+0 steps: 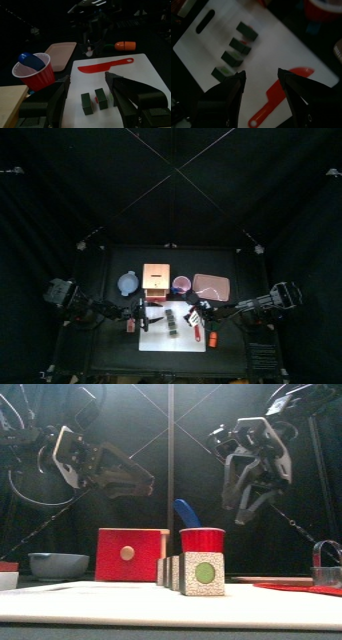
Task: Place sushi on board then cut the sushi with the knife then place the pieces on the plate
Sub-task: Place the 4 sushi pieces on the plate
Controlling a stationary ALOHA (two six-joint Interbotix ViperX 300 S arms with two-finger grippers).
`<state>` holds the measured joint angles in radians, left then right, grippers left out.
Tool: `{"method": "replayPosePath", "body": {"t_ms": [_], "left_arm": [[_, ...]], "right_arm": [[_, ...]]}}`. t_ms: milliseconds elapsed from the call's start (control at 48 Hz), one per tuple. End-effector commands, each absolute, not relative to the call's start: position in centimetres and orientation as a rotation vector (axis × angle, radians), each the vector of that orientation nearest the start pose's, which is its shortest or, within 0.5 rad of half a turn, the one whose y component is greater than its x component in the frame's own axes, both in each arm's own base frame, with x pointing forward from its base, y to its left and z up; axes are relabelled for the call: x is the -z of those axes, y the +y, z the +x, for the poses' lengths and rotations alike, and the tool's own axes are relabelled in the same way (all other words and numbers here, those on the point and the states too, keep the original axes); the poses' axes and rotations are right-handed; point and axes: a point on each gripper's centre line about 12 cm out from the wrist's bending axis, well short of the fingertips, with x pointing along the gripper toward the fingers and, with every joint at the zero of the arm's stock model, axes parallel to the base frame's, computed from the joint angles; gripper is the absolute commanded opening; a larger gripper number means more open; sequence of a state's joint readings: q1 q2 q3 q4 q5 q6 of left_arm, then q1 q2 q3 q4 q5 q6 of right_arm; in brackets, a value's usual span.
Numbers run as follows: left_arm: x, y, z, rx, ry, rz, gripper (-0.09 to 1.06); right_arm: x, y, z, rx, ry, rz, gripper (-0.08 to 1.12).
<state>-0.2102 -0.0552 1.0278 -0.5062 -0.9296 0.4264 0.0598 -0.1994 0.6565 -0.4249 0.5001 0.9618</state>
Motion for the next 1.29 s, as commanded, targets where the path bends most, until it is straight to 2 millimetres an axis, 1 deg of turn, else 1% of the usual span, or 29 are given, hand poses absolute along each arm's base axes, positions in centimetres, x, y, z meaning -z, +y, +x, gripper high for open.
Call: {"method": "replayPosePath", "body": {"t_ms": [21,62,146,271,375,438,521,646,792,1125,1208,1292], "left_arm": [[-18.7,-1.2,31.7,-0.240,0.066,0.094,0.92],[-18.9,-0.9,31.4,-0.259,0.064,0.078,0.92],[-18.6,-0.4,30.6,-0.292,0.077,0.056,0.92],[-18.2,0.1,29.9,-0.320,0.095,0.040,0.92],[-18.0,0.3,29.6,-0.329,0.105,0.034,0.92],[-17.9,0.4,29.5,-0.337,0.106,0.031,0.92],[-17.8,0.4,29.3,-0.339,0.110,0.034,0.92],[-17.4,0.6,29.0,-0.344,0.123,0.034,0.92],[-17.2,0.7,28.8,-0.346,0.132,0.034,0.92],[-17.0,0.9,28.6,-0.361,0.140,0.026,0.92],[-16.9,0.8,28.5,-0.359,0.143,0.025,0.92],[-16.9,0.9,28.5,-0.362,0.142,0.025,0.92]], "right_arm": [[-22.9,-1.9,35.2,0.320,0.845,0.334,0.87],[-22.8,-2.2,35.8,0.285,0.873,0.296,0.87],[-22.5,-2.3,37.2,0.201,0.906,0.221,0.87],[-21.0,-2.9,40.1,0.101,0.954,0.166,0.87],[-20.4,-3.1,42.3,0.044,0.955,0.133,0.87],[-19.7,-3.1,43.6,0.020,0.965,0.103,0.87],[-18.6,-3.2,44.7,0.005,1.000,0.085,0.87],[-17.4,-2.9,45.6,-0.007,1.035,0.081,0.87],[-16.3,-2.9,45.9,-0.006,1.057,0.081,0.87],[-15.5,-3.4,45.9,0.004,1.075,0.089,0.85],[-15.3,-3.4,45.9,0.003,1.081,0.088,0.84],[-15.1,-3.4,45.9,0.004,1.084,0.091,0.79]]}}
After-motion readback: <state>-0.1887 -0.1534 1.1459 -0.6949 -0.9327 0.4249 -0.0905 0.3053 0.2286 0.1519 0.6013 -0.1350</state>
